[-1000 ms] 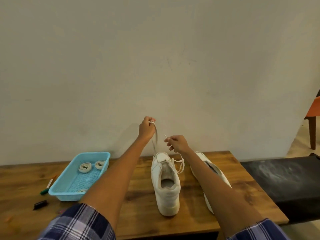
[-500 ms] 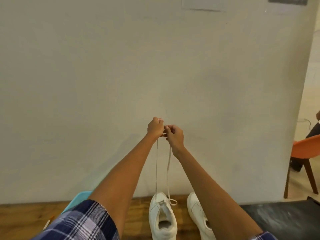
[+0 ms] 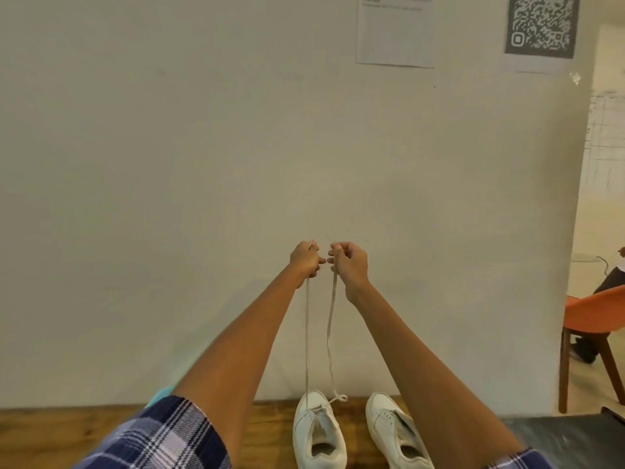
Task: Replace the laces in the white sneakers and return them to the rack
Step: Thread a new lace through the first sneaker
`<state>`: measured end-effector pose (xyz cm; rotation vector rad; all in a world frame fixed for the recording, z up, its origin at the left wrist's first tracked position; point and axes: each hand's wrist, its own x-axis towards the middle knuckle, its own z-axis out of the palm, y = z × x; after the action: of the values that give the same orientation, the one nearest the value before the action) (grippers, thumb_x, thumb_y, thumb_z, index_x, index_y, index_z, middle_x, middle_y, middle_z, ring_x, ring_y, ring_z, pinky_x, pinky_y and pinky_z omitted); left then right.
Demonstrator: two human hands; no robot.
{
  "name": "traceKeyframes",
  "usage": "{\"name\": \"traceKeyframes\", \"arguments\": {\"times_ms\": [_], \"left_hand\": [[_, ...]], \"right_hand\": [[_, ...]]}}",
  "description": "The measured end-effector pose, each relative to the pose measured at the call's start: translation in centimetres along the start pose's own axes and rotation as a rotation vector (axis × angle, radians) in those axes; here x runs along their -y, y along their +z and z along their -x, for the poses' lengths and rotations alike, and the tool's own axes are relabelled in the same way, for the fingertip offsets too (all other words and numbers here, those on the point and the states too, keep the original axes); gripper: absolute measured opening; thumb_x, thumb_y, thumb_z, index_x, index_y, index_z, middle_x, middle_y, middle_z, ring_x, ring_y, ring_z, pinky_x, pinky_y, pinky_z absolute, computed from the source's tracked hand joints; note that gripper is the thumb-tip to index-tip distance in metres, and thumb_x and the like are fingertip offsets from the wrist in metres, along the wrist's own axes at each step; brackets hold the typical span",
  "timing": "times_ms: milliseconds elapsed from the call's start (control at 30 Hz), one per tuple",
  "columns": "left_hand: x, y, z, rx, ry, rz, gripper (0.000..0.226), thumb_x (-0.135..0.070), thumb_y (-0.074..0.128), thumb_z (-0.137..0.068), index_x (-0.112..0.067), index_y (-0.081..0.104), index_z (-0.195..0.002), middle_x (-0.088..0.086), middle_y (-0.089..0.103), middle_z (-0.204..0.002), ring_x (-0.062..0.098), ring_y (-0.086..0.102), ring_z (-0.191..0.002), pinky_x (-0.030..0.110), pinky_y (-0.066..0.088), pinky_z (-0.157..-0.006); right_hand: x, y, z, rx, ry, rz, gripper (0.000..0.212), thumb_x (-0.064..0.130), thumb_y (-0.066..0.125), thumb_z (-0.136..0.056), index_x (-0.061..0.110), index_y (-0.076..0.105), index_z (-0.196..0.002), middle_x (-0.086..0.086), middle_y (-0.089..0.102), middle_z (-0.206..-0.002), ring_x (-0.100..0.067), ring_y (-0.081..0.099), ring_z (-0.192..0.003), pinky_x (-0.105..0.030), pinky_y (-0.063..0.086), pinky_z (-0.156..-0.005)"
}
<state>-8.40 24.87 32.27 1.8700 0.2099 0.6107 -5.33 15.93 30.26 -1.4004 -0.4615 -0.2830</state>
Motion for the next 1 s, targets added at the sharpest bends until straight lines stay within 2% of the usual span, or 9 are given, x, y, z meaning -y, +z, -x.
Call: {"name": "traceKeyframes", "arguments": {"times_ms": [100, 167, 267, 400, 500, 667, 733, 833, 1000], "left_hand": [[2.1, -1.0, -0.1, -0.05, 0.015, -0.157, 0.035, -0.027, 0.024, -0.104, -0.004, 0.048, -0.115, 0.018, 0.064, -0.111, 0.026, 0.064, -0.086, 0.029, 0.04, -0.066], [4.2, -1.6, -0.3, -0.057, -0.006, -0.244, 0.037, -0.028, 0.025, -0.103, -0.004, 0.049, -0.118, 0.015, 0.067, -0.109, 0.03, 0.061, -0.106, 0.033, 0.045, -0.082], [8.1, -1.3, -0.4, -0.034, -0.07, -0.315, 0.038, -0.028, 0.025, -0.103, -0.004, 0.054, -0.11, 0.015, 0.069, -0.106, 0.032, 0.061, -0.105, 0.037, 0.046, -0.092], [14.6, 0.8, 0.4, 0.053, -0.199, -0.379, 0.044, -0.029, 0.027, -0.103, 0.0, 0.06, -0.108, 0.015, 0.069, -0.106, 0.032, 0.061, -0.107, 0.038, 0.046, -0.092], [19.6, 2.7, 1.2, 0.124, -0.306, -0.431, 0.041, -0.025, 0.03, -0.101, -0.001, 0.063, -0.105, 0.013, 0.069, -0.107, 0.033, 0.061, -0.107, 0.037, 0.047, -0.091], [26.4, 5.0, 2.9, 0.208, -0.456, -0.639, 0.036, -0.025, 0.049, -0.093, -0.004, 0.056, -0.122, 0.012, 0.059, -0.125, 0.028, 0.057, -0.114, 0.033, 0.046, -0.09], [28.6, 5.9, 3.4, 0.248, -0.495, -0.668, 0.039, -0.03, 0.051, -0.093, -0.004, 0.056, -0.122, 0.013, 0.06, -0.125, 0.028, 0.059, -0.112, 0.033, 0.048, -0.088], [30.8, 7.5, 4.0, 0.261, -0.542, -0.634, 0.045, -0.039, 0.051, -0.093, -0.002, 0.061, -0.116, 0.014, 0.065, -0.117, 0.03, 0.062, -0.106, 0.034, 0.049, -0.085], [32.0, 9.2, 4.6, 0.096, -0.55, -0.486, 0.034, -0.03, 0.048, -0.096, -0.003, 0.057, -0.115, 0.015, 0.06, -0.12, 0.032, 0.056, -0.11, 0.034, 0.044, -0.086]], "right_hand": [[-1.1, -1.3, -0.1, -0.084, 0.054, 0.017, 0.014, 0.011, 0.04, -0.099, 0.007, 0.053, -0.098, -0.004, 0.061, -0.078, -0.015, 0.057, -0.056, -0.024, 0.047, -0.052], [-2.3, -2.3, -0.4, -0.225, -0.07, 0.195, 0.012, 0.011, 0.039, -0.099, 0.01, 0.051, -0.098, -0.005, 0.062, -0.076, -0.016, 0.055, -0.057, -0.029, 0.044, -0.058], [-5.3, -3.2, 0.0, -0.21, -0.176, 0.41, 0.011, 0.012, 0.041, -0.098, 0.009, 0.049, -0.104, -0.007, 0.064, -0.076, -0.019, 0.056, -0.067, -0.033, 0.045, -0.064], [-13.2, -3.1, 1.8, 0.071, 0.036, 0.567, 0.012, 0.004, 0.047, -0.09, 0.014, 0.053, -0.089, -0.016, 0.069, -0.088, -0.028, 0.06, -0.074, -0.044, 0.054, -0.073], [-19.7, -2.9, 3.8, 0.258, 0.248, 0.705, 0.016, 0.0, 0.052, -0.083, 0.009, 0.065, -0.079, -0.016, 0.069, -0.094, -0.026, 0.06, -0.078, -0.039, 0.053, -0.077], [-26.2, -1.9, 7.8, 0.439, 0.471, 0.958, 0.023, 0.033, 0.059, -0.086, 0.01, 0.055, -0.085, -0.007, 0.058, -0.086, -0.018, 0.054, -0.076, -0.027, 0.042, -0.069], [-27.2, -1.6, 8.9, 0.409, 0.494, 1.017, 0.028, 0.033, 0.059, -0.086, 0.009, 0.058, -0.099, -0.007, 0.063, -0.098, -0.018, 0.055, -0.081, -0.024, 0.04, -0.067], [-27.8, -1.1, 9.4, 0.31, 0.459, 1.058, 0.02, 0.029, 0.059, -0.087, 0.01, 0.058, -0.092, -0.006, 0.062, -0.092, -0.017, 0.052, -0.077, -0.023, 0.04, -0.064], [-28.4, -1.1, 9.8, 0.219, 0.458, 0.988, 0.013, 0.02, 0.058, -0.085, 0.008, 0.06, -0.089, -0.009, 0.063, -0.091, -0.02, 0.057, -0.078, -0.024, 0.042, -0.063]]}}
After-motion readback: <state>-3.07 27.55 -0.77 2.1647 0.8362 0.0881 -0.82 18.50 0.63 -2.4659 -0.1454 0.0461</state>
